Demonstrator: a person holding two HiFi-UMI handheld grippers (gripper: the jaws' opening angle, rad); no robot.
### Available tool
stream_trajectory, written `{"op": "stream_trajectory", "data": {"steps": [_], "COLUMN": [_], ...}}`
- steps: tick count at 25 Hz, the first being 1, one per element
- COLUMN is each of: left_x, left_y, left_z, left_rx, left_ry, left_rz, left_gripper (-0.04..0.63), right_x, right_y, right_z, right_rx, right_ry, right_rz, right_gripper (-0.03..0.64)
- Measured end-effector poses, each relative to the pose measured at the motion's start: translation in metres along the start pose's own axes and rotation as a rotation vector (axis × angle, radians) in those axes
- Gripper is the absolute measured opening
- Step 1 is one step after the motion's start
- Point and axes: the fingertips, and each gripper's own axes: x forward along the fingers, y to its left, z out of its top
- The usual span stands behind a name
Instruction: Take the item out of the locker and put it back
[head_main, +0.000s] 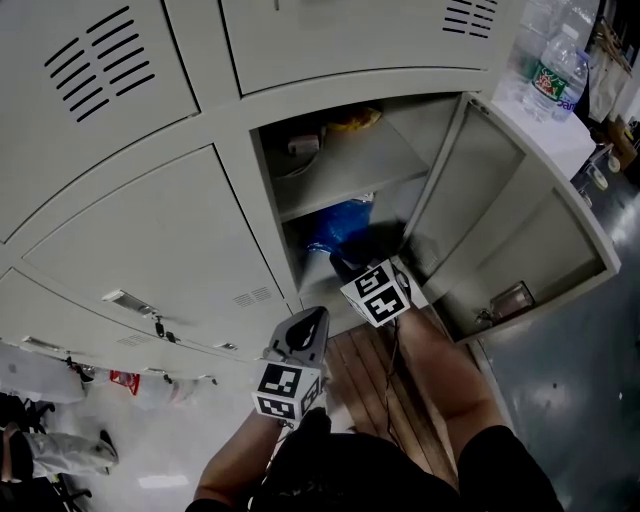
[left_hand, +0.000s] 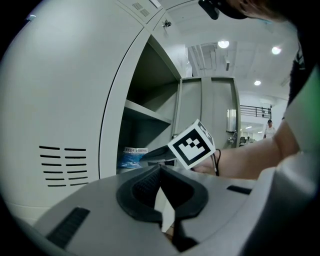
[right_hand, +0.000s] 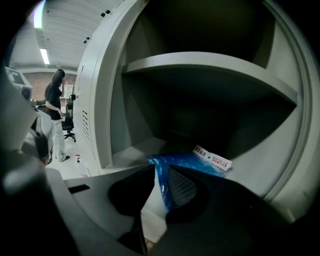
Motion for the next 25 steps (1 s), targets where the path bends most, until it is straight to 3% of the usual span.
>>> {"op": "stream_trajectory", "data": {"steps": [2,6,13,25], "left_x": [-0.003,-0.009,-0.028,-0.083], "left_y": [-0.002,-0.008,-0.029,-0.087], "left_z": [0.003,0.006,0.01,0.001], "left_rx": [0.001,0.002,-0.003,-0.018], "left_ry": [-0.007,-0.018,-0.038,-0.058], "left_rz": [0.006,0.019,0.052,0.082], "left_gripper": [0.003,0.003,0.003,0.003], "right_x": [-0.011,-0.035,-0.096,-0.189], "right_y": [0.003,0.006,0.018,0.076], "right_z": [0.004,0.015,0.016,-0.002], "right_rx": [0.0,0.022,0.179,0.163], "right_ry": [0.002,-0.063,-0.146,-0.151], "right_rz": [-0.007,-0.025,-0.013,0.019], "right_gripper": [0.004,0.002,0.0,0.0]}}
